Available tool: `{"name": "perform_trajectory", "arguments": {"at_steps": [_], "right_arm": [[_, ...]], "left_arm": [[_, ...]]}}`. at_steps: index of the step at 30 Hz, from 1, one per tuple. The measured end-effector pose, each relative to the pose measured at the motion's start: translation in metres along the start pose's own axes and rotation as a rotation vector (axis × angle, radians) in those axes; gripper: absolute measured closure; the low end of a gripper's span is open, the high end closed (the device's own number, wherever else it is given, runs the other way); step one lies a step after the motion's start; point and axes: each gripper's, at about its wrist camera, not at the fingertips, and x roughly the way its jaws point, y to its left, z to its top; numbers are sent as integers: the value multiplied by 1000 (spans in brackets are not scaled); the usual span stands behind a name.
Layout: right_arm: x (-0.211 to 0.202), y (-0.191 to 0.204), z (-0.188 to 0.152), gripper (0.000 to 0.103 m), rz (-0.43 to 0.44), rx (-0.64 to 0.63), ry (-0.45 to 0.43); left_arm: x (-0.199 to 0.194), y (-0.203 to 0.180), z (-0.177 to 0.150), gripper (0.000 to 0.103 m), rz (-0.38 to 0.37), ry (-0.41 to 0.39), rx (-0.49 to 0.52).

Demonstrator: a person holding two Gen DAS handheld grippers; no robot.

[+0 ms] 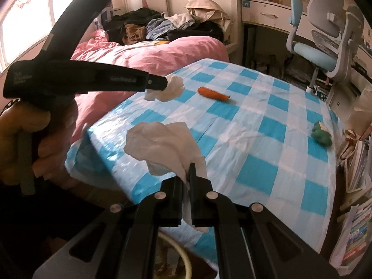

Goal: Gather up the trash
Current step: 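Carry both white tissues toward the bin with both grippers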

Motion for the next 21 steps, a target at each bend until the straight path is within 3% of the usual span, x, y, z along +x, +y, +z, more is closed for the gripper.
{"name": "perform_trajectory", "arguments": {"at_steps": [10,21], "right_arm": [[-14,32,-45,97,48,-11,57],[-15,67,-96,97,90,-70,186]], "left_arm": [[-30,-2,-52,90,-9,17,-20],[-47,-19,-114,90,-10,70,9]]}}
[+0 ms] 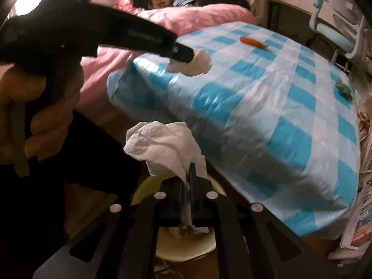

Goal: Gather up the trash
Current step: 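Carry both white tissues toward the bin with both grippers, then open both grippers over the bin to drop the tissues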

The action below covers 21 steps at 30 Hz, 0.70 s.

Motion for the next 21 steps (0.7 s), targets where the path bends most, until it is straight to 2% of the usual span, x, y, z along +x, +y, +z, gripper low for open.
{"name": "perform_trajectory", "arguments": {"at_steps": [9,12,14,16,21], "right_arm": [[3,16,-28,95,17,-25,72],[0,17,-32,83,5,-19,66],[-4,19,-35,61,3,-17,58],[-4,22,-37,54,4,-28,64],[-8,22,-41,45,-38,-26,56]], "left_arm": [[-5,-9,-38,90,13,45,17],[-5,-11,-50,90,16,67,19],[-4,-13,-59,90,14,85,20],[-4,-15,-64,90,15,97,22],[-4,-17,-80,90,12,131,20]]}}
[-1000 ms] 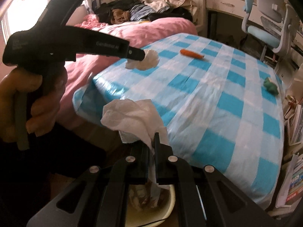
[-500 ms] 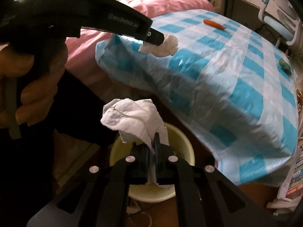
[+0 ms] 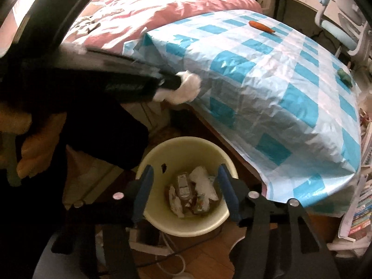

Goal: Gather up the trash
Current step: 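Open both grippers over the bin to drop the tissues, then move both open grippers back over the table toward the remaining items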

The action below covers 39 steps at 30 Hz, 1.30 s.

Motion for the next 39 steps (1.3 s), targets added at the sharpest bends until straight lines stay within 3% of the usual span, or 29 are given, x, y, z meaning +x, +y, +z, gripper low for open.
{"name": "perform_trajectory", "arguments": {"at_steps": [4,6,9,13,22,28,39], "right_arm": [[-5,-10,0,32,-73,56,-28],[-7,-18,0,30,-103,95,-41],[-11,-27,0,26,-130,130,-55],[-16,-29,0,20,-160,133,-81],[-18,-30,3,12,-285,140,-93],[-18,-30,5,11,-300,123,-94],[-18,-28,14,10,-317,106,-103]], "left_arm": [[3,-3,-11,90,-15,34,-1],[7,-6,-17,87,-31,71,7],[8,-10,-23,58,-20,90,15],[-2,-11,-21,43,6,30,18],[-28,10,-9,24,92,-135,-78],[-43,15,2,19,141,-243,-108],[-43,2,47,18,142,-287,-46]]}}
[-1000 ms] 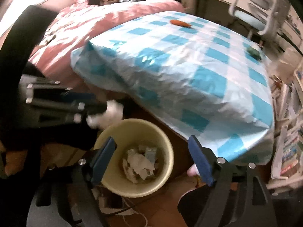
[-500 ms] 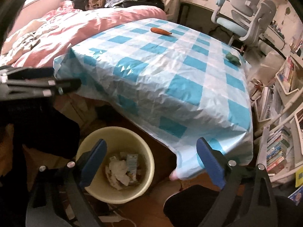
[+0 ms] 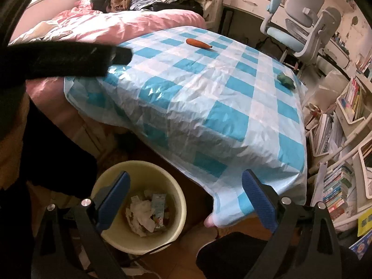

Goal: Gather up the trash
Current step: 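Move both open grippers back over the table toward the remaining items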

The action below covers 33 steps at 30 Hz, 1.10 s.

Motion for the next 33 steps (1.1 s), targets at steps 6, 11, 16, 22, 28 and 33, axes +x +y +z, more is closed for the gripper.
{"name": "perform_trajectory", "arguments": {"at_steps": [6,11,16,22,28,33], "right_arm": [[0,-1,7,10,-15,-20,-7],[3,-9,14,10,-21,-25,-16],[8,-23,25,10,-38,-33,-24],[18,-47,44,10,-72,-43,-31],[36,-75,64,9,-86,-41,-28],[53,-106,84,8,-101,-14,-26]], "left_arm": [[11,-2,29,18,8,-16,11],[24,-5,48,17,12,-19,15],[44,-9,70,17,13,-9,20],[69,-13,94,17,19,3,14],[103,-19,120,17,35,26,23],[136,-20,142,17,38,57,18]]}}
